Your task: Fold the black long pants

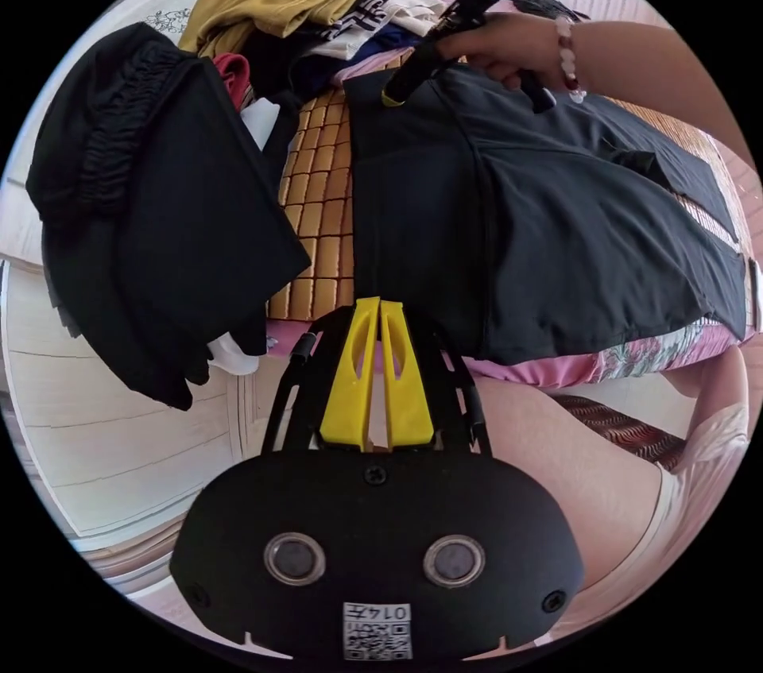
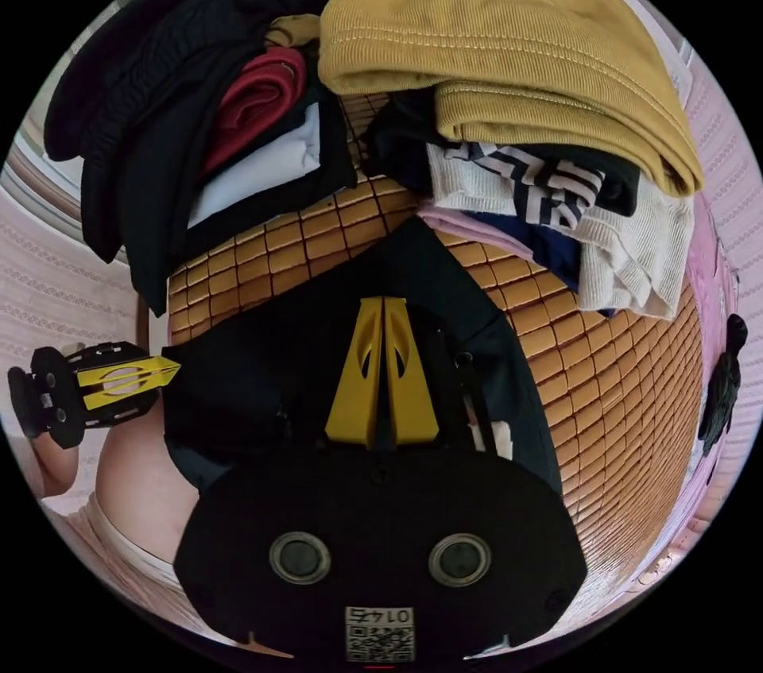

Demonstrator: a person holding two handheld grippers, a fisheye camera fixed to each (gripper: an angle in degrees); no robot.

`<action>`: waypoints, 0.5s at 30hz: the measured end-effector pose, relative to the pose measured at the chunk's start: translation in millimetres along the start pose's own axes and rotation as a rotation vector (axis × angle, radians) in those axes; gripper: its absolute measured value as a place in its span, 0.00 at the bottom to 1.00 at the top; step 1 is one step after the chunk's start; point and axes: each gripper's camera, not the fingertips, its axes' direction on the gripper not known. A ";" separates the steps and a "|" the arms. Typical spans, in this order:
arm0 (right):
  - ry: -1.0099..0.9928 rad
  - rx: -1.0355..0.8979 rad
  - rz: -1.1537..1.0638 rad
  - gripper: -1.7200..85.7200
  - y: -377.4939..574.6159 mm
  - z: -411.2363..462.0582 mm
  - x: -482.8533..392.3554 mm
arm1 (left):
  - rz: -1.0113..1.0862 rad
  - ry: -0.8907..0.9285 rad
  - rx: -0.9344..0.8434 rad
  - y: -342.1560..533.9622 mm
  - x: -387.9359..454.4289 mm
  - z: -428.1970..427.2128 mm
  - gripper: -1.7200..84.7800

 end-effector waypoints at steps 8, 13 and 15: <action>-0.098 0.263 0.142 0.01 167.6 -92.3 27.3 | -0.100 0.061 0.018 19.4 -45.9 -32.0 0.02; 0.052 0.147 0.458 0.03 328.1 -135.4 41.6 | -0.100 0.067 0.033 20.2 -53.2 -55.3 0.07; 0.068 0.122 0.577 0.04 378.5 -146.8 40.2 | -0.089 0.088 0.039 18.4 -54.1 -65.0 0.08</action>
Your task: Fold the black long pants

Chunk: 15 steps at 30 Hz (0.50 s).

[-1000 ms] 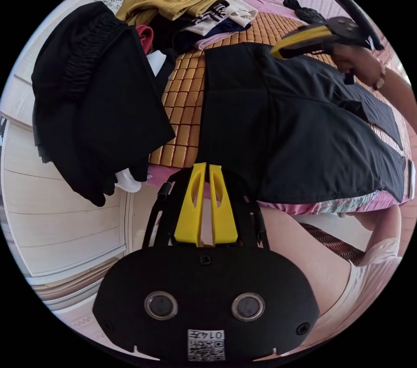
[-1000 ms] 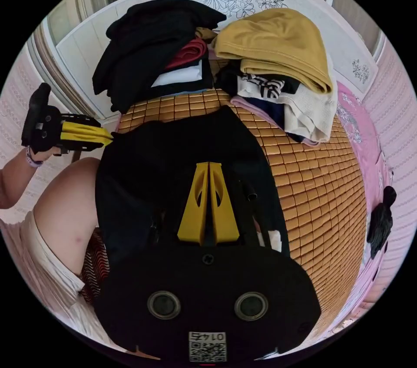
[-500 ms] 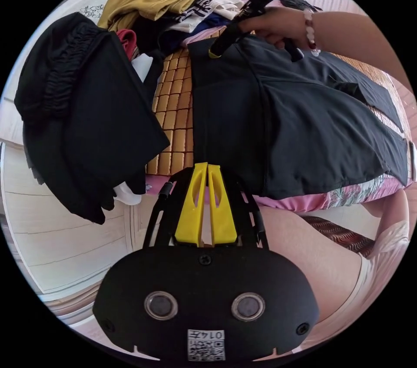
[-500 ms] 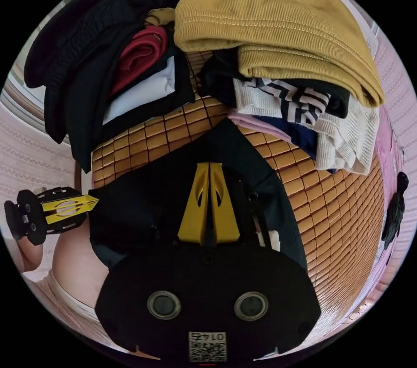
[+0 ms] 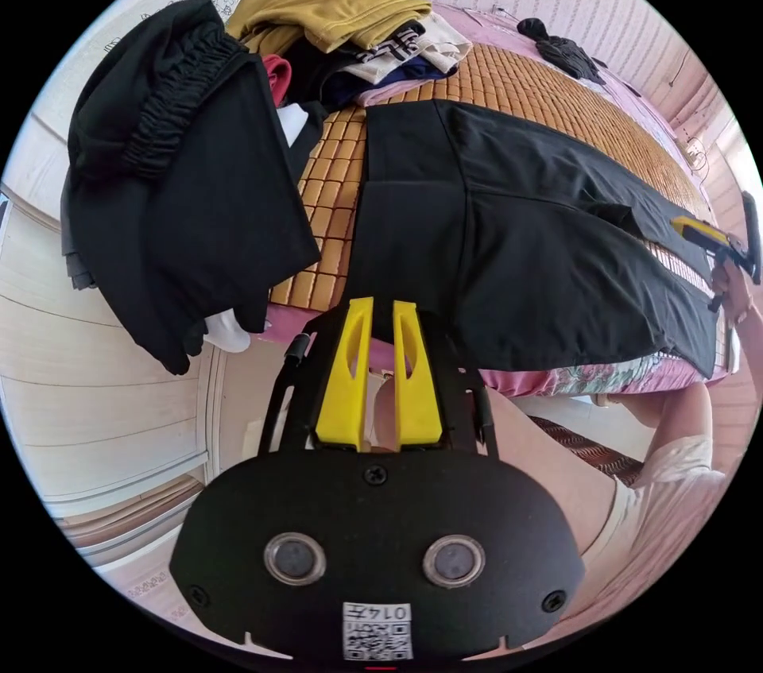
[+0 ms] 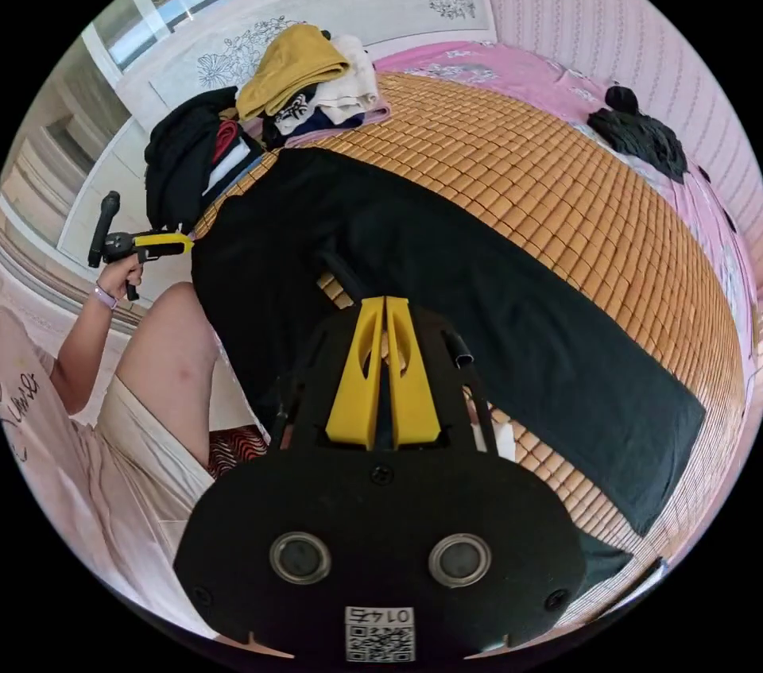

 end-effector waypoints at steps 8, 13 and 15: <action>0.208 0.019 0.411 0.12 150.6 -61.1 66.6 | 0.090 0.052 0.083 -11.7 13.0 -53.1 0.09; 0.353 0.075 0.620 0.17 235.9 -87.5 94.5 | -0.034 0.312 0.206 -3.2 -26.9 -68.9 0.09; 0.375 0.096 0.700 0.17 263.0 -94.4 104.7 | -0.151 0.395 0.236 7.1 -58.9 -69.5 0.09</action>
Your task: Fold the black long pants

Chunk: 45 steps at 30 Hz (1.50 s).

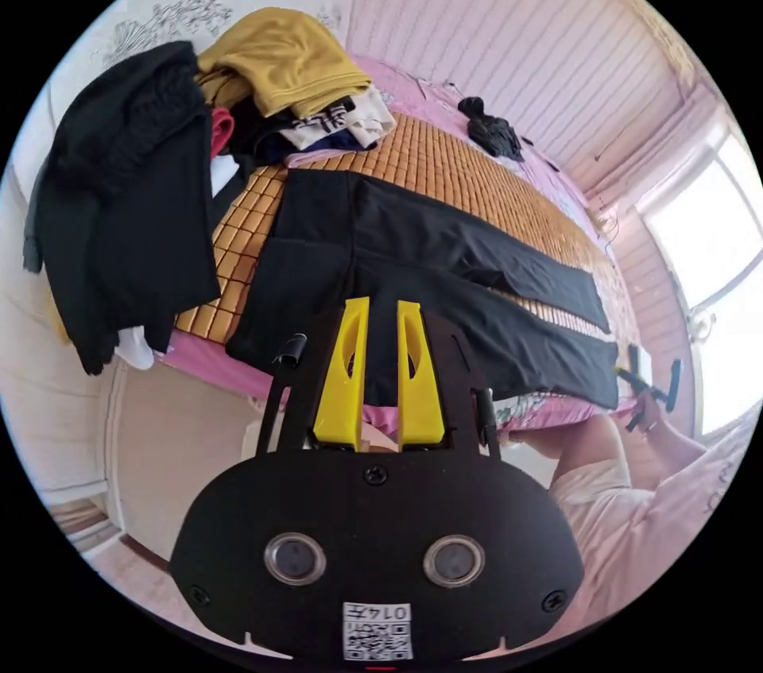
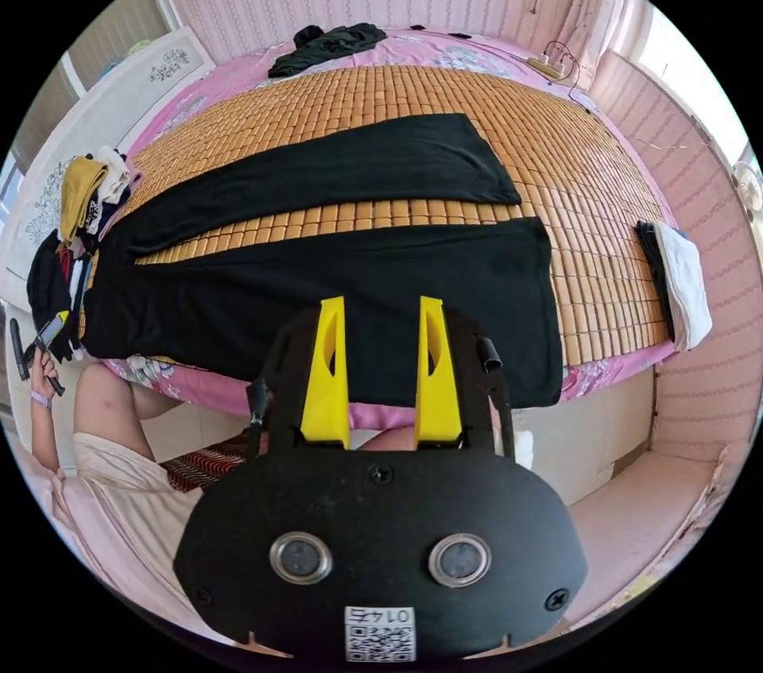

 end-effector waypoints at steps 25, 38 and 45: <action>-0.052 0.009 0.530 0.03 93.9 3.2 183.1 | -0.469 -0.064 -0.206 -18.5 -136.1 17.4 0.03; -0.158 0.321 0.399 0.02 126.2 -83.4 205.0 | -0.216 -0.097 0.001 -3.1 -79.5 -29.7 0.01; -0.102 0.391 0.096 0.02 -1.1 -118.9 182.8 | -0.067 -0.054 0.136 -50.6 -31.7 -41.8 0.01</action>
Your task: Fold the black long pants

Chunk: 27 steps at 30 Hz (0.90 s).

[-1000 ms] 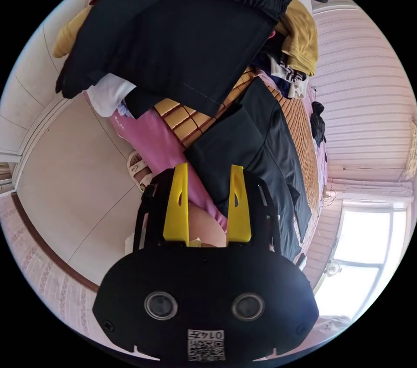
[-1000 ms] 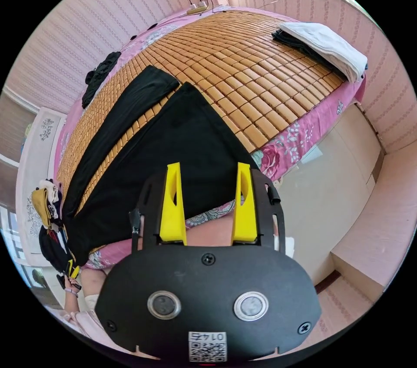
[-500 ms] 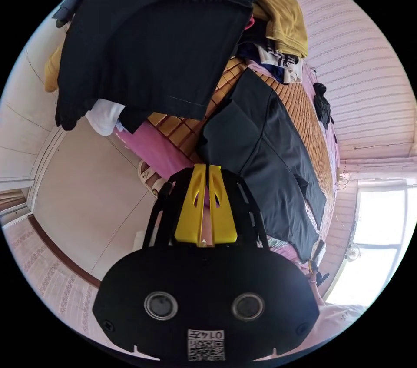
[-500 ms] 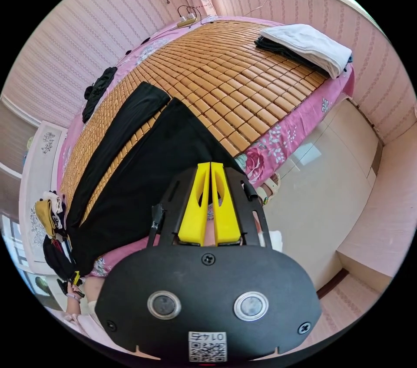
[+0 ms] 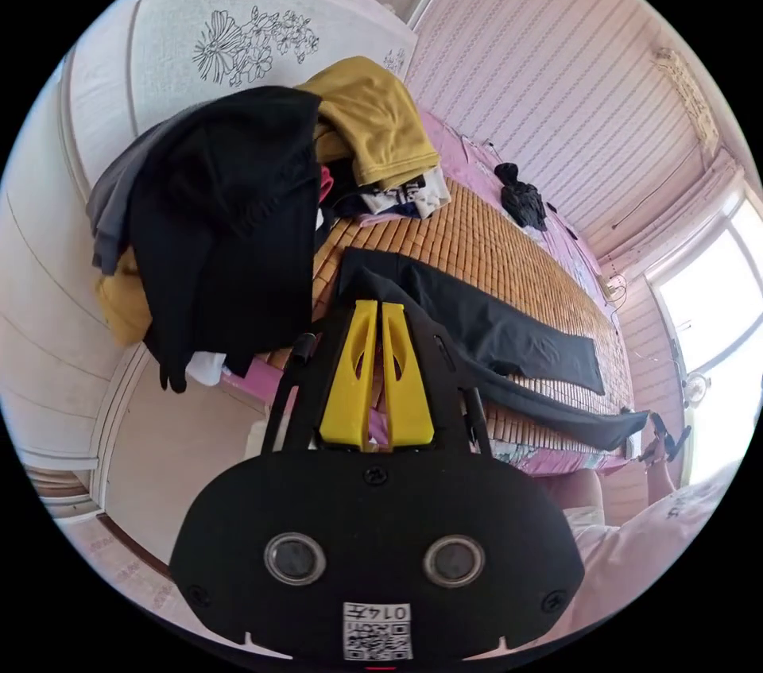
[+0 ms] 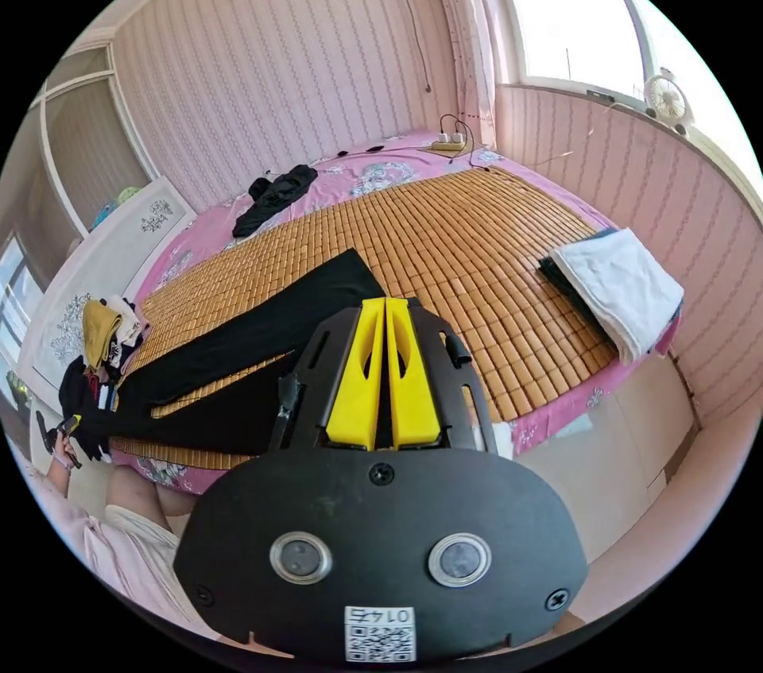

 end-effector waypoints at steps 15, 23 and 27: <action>0.238 -0.323 -0.238 0.04 -49.5 185.0 -90.4 | 0.127 -0.166 -0.104 -24.3 103.2 176.8 0.05; 0.369 -0.460 -0.300 0.01 -24.3 194.5 -83.8 | 0.355 -0.254 -0.468 32.3 159.1 290.5 0.01; 0.281 -0.529 -0.266 0.01 10.2 154.1 -58.5 | 0.578 -0.413 -0.594 58.2 178.3 307.3 0.01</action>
